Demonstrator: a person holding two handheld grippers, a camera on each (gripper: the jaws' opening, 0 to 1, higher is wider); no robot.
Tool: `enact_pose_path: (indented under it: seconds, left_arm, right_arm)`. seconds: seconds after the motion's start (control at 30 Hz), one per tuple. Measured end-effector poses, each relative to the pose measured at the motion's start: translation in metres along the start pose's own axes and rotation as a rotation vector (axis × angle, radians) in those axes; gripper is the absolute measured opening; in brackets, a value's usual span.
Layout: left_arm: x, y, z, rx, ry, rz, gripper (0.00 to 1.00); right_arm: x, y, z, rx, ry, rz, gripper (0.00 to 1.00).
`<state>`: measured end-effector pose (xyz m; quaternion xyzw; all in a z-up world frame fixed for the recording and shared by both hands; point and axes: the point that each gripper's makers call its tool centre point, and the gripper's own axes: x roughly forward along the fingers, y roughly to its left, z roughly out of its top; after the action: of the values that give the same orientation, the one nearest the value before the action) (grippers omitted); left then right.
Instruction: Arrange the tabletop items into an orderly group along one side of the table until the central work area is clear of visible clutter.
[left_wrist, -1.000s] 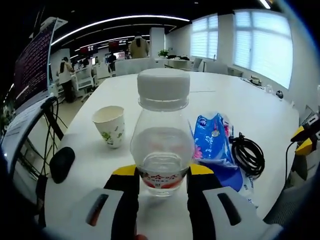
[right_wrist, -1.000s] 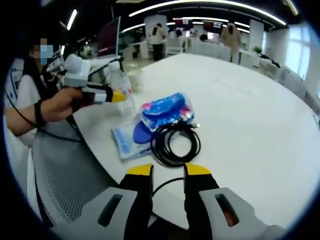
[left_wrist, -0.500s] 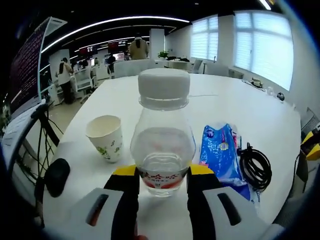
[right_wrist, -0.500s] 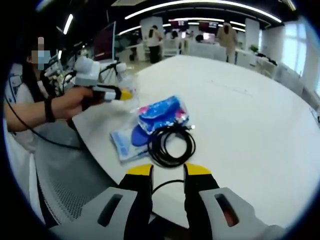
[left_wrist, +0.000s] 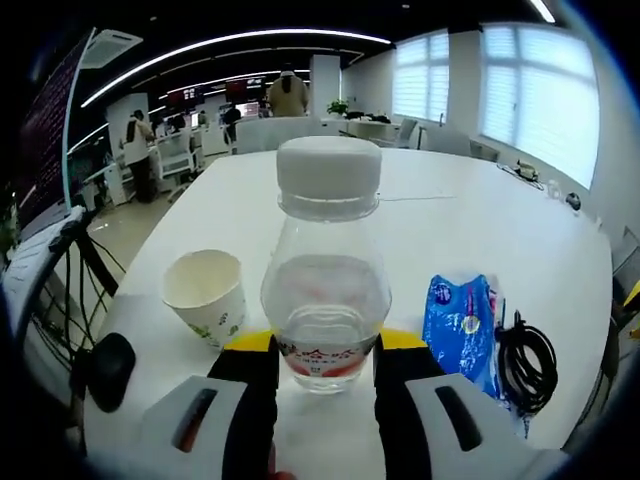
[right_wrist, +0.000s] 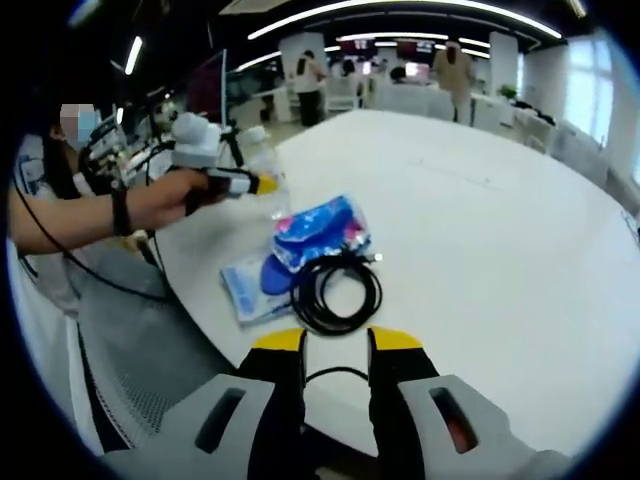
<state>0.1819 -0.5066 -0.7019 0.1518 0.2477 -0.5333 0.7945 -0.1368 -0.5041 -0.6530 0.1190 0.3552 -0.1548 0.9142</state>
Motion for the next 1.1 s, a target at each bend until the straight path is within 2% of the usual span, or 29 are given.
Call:
enact_pose_path:
  seconds: [0.57, 1.1]
  left_arm:
    - [0.029, 0.007, 0.019, -0.028, -0.022, 0.040, 0.36]
    - [0.020, 0.005, 0.011, 0.003, 0.009, 0.027, 0.36]
  right_arm:
    - [-0.010, -0.009, -0.007, 0.018, 0.005, -0.001, 0.21]
    - [-0.002, 0.000, -0.001, 0.023, -0.004, 0.009, 0.21]
